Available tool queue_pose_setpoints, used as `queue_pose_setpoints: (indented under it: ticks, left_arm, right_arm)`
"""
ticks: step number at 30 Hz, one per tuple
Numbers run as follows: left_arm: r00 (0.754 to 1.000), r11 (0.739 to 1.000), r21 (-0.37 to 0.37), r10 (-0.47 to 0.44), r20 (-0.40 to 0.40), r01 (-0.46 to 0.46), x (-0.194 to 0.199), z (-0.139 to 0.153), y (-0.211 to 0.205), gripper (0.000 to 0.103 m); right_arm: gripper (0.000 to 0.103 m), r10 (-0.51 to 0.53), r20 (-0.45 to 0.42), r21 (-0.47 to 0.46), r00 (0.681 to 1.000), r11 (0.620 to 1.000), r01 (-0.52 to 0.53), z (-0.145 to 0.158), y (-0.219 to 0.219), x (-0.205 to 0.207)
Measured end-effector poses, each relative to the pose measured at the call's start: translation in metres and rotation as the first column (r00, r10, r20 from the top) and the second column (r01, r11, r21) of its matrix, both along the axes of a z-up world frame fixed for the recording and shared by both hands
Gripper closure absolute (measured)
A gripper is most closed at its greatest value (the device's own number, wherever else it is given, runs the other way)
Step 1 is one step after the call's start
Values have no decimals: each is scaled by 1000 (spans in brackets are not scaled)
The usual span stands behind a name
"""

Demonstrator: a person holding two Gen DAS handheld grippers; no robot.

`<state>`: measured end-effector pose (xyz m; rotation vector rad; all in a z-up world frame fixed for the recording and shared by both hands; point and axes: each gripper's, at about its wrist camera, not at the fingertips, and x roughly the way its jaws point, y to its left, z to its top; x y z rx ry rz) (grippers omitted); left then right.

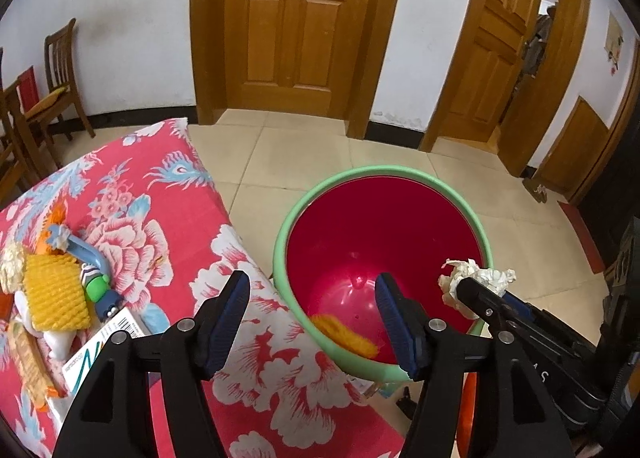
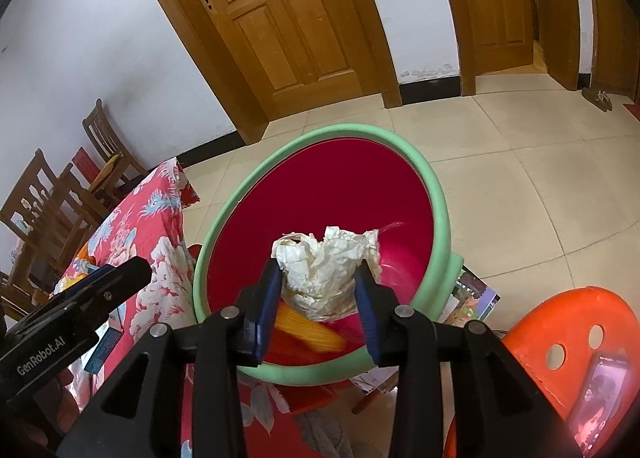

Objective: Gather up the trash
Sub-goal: 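Carry both items over the red bucket and open both grippers to drop them, then move the left gripper back to the table and grasp the snack bag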

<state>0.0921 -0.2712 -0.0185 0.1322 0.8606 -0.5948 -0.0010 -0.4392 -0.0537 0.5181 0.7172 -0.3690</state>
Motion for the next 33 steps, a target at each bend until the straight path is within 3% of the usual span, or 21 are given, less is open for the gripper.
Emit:
queue_pose_setpoints:
  ticks: [6,22,33]
  left_arm:
    - [999,999,-12,36,-6,-36,-1,4,14,37]
    - [984,984,-9,180,15,-180,-8,20,87,37]
    - [946,946,15,324,18,-324,-7,20,144,36]
  right_arm:
    - [45,10,0,-6,1000,1000,-10,3,4,1]
    - [42,99,23,-4,995,995,-99,17,42,8]
    - [40,172,30,-21,985,985,-171,26,73,13]
